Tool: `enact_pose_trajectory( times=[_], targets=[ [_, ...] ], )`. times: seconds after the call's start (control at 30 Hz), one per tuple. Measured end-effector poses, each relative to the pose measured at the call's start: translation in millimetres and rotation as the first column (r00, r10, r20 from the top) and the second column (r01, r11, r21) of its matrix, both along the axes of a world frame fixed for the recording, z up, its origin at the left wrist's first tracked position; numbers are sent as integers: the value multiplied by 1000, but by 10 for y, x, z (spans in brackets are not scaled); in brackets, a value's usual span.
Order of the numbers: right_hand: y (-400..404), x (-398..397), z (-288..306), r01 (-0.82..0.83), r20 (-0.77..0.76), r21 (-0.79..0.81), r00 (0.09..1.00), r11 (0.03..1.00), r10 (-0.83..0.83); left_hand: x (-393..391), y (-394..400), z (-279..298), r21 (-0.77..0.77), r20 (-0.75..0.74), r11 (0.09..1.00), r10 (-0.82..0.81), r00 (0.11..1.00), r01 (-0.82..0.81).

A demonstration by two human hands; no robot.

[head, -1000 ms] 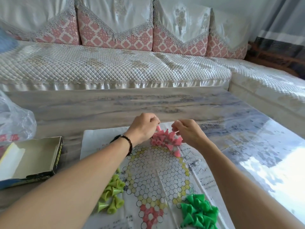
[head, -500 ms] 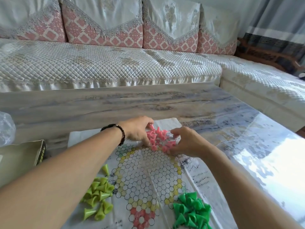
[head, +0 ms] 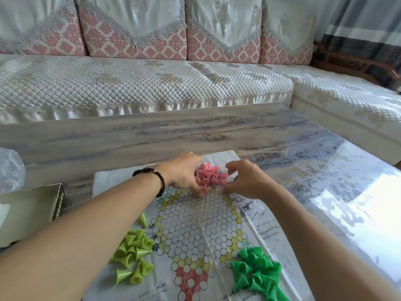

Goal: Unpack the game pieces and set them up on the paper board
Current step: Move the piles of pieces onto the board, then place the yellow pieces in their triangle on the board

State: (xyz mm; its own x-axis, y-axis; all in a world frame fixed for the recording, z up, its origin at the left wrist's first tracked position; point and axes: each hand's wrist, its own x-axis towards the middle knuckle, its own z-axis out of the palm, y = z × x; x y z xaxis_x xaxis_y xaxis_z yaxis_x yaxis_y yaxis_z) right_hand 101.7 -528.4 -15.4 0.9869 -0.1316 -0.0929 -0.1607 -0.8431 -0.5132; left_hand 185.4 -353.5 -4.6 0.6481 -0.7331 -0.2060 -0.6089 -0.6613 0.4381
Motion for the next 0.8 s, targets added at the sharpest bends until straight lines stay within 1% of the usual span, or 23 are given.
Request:
enact_pose_trajectory(
  times=[0.13, 0.23, 0.4, 0.5, 0.57, 0.7, 0.8],
  targets=[
    [92, 69, -18, 8, 53, -4, 999, 1000, -7, 61, -106, -90, -95, 13, 994, 47, 999, -46],
    [116, 71, -34, 53, 86, -5, 995, 999, -52, 58, -96, -113, -145, 28, 987, 68, 997, -63],
    [176, -81, 51, 84, 150, -55, 986, 995, -75, -62, 156, -7, -157, 123, 985, 91, 988, -71],
    [306, -214, 154, 78, 194, -81, 979, 994, -61, -250, 448, 73, -205, 203, 974, 135, 970, -93],
    [455, -320, 207, 64, 232, -79, 972, 995, -44, -403, 697, 72, -265, 221, 958, 172, 960, -111],
    [874, -542, 240, -4, 307, -90, 951, 996, 31, -741, 1288, -79, -344, 216, 920, 273, 937, -188],
    [1186, -681, 167, -72, 290, -88, 952, 994, 94, -1079, 1711, -254, -379, 196, 892, 339, 920, -248]
  ],
)
